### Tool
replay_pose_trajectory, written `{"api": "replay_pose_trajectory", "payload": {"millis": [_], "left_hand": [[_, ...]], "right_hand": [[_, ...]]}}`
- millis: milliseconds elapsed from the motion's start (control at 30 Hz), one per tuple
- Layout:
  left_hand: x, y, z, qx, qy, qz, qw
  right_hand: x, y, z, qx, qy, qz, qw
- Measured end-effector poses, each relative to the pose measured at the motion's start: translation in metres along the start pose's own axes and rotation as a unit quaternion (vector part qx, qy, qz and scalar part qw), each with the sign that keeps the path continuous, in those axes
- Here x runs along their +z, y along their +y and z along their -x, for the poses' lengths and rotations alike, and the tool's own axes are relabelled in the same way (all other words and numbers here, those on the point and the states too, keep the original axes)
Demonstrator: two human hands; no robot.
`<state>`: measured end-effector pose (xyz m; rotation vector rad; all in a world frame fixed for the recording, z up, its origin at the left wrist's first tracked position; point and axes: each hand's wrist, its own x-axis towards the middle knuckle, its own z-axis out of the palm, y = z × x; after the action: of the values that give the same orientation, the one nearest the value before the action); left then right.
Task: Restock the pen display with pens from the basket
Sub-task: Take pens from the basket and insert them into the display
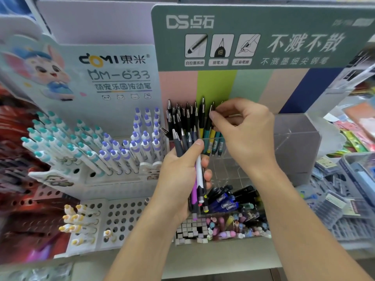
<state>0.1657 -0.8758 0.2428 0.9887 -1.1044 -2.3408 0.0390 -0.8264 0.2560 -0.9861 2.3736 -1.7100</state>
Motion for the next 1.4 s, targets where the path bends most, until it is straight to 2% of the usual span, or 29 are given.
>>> {"api": "replay_pose_trajectory", "payload": {"millis": [67,133,233,367,467,533,600,667,733,800,900,1200,1400], "left_hand": [[0.0,-0.001,-0.001,0.002,-0.01,-0.008,1.0],[-0.001,-0.002,-0.001,0.005,-0.022,-0.029,0.999],[0.0,-0.003,-0.002,0.009,-0.041,-0.066,0.997],[0.002,-0.005,-0.003,0.022,-0.05,-0.107,0.993],[0.005,-0.005,0.001,0.027,-0.054,-0.114,0.992],[0.006,-0.005,0.001,0.02,-0.029,-0.117,0.992],[0.004,-0.005,-0.001,0.006,0.008,-0.114,0.993],[-0.001,-0.005,-0.003,-0.001,0.024,-0.104,0.994],[-0.004,-0.005,-0.005,-0.001,0.028,-0.086,0.996],[-0.004,-0.003,-0.004,-0.002,0.026,-0.07,0.997],[-0.001,-0.001,-0.003,0.0,0.022,-0.045,0.999],[-0.002,0.003,-0.003,-0.011,0.025,0.003,1.0],[-0.001,0.001,-0.003,-0.003,0.01,0.011,1.0]], "right_hand": [[-0.007,-0.006,0.01,0.028,-0.002,-0.001,1.0],[-0.013,-0.01,0.021,0.075,-0.069,0.01,0.995],[-0.017,-0.007,0.029,0.173,-0.155,-0.074,0.97],[-0.02,0.003,0.025,0.306,-0.164,-0.207,0.915],[-0.02,0.004,0.026,0.337,-0.155,-0.28,0.885],[-0.021,0.0,0.023,0.325,-0.082,-0.325,0.884],[-0.028,-0.006,0.016,0.273,-0.005,-0.352,0.895],[-0.036,-0.009,0.007,0.192,0.06,-0.327,0.923],[-0.04,-0.007,-0.001,0.108,0.096,-0.256,0.956],[-0.038,-0.003,-0.005,0.05,0.09,-0.182,0.978],[-0.027,0.002,-0.006,0.013,0.055,-0.096,0.994],[-0.001,0.014,-0.006,0.02,-0.043,-0.006,0.999],[-0.001,0.007,-0.001,-0.001,-0.008,0.075,0.997]]}}
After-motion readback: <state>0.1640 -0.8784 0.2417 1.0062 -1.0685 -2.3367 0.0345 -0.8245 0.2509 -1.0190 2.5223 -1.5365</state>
